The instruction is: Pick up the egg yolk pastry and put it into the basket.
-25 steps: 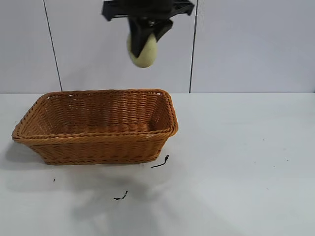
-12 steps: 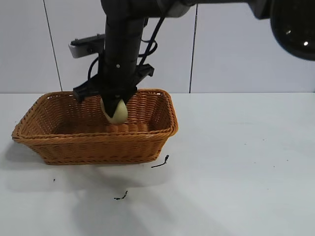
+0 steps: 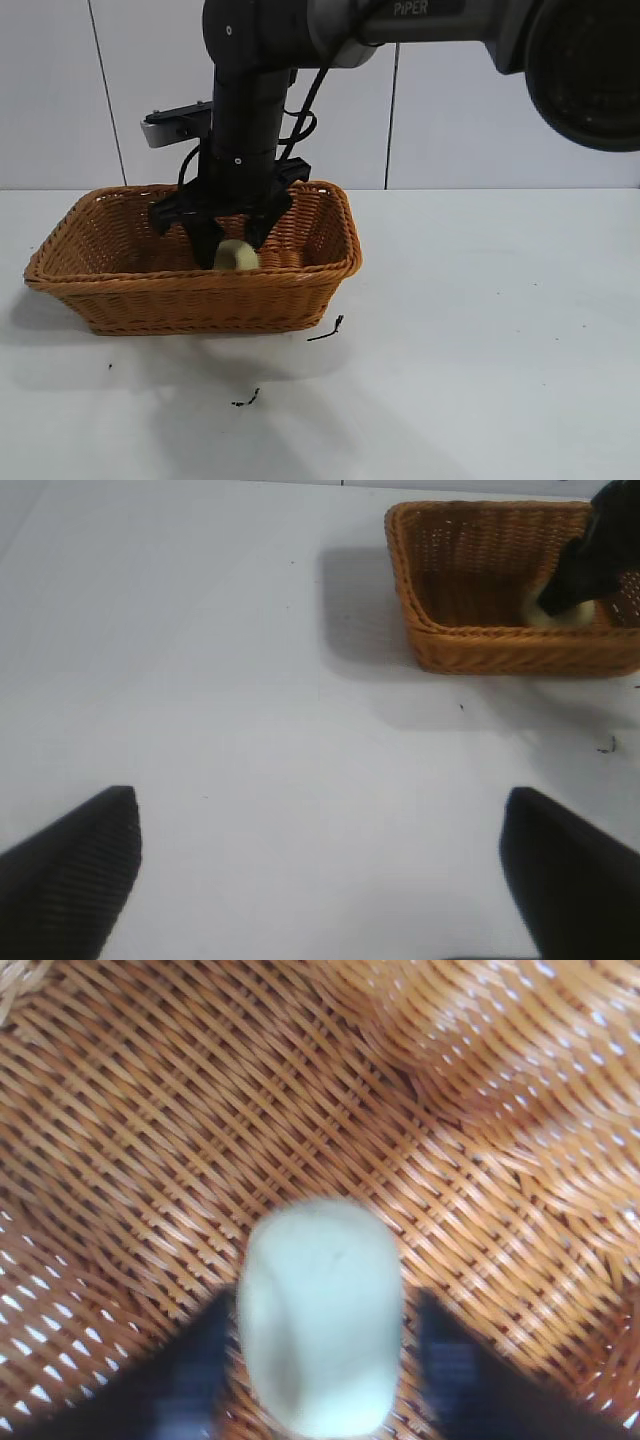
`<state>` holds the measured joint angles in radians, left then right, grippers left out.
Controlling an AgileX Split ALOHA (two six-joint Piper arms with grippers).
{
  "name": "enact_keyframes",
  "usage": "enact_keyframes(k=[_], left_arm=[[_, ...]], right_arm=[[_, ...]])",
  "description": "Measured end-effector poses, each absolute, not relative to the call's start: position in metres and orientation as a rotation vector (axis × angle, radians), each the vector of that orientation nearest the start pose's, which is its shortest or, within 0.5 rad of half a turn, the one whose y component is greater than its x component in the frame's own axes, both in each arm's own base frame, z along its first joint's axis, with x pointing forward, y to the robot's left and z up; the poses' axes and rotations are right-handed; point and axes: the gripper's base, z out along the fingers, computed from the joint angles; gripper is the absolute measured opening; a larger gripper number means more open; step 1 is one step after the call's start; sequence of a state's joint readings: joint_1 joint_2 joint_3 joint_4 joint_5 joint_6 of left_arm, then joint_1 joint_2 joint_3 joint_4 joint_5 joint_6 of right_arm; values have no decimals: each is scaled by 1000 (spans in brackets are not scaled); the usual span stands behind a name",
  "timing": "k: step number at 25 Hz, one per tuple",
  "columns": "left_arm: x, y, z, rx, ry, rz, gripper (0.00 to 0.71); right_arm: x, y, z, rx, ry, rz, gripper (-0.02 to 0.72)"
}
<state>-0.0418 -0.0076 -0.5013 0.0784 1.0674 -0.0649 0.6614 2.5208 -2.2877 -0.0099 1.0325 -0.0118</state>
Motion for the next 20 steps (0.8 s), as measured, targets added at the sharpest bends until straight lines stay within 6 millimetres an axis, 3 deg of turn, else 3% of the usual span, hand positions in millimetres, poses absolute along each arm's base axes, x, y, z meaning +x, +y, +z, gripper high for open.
enact_keyframes(k=[3,7,13,16,20], left_arm=[[-6,7,277,-28,2040,27,696],[-6,6,277,-28,2040,26,696],[-6,7,277,-28,2040,27,696],[-6,7,277,-28,2040,27,696],[-6,7,277,-28,2040,27,696]], right_arm=[[424,328,180,-908,2567,162,674],[418,322,223,-890,2507,171,690],[413,309,268,-852,2451,183,694],[425,286,277,-783,2454,171,694],[454,233,276,-643,2511,119,694]])
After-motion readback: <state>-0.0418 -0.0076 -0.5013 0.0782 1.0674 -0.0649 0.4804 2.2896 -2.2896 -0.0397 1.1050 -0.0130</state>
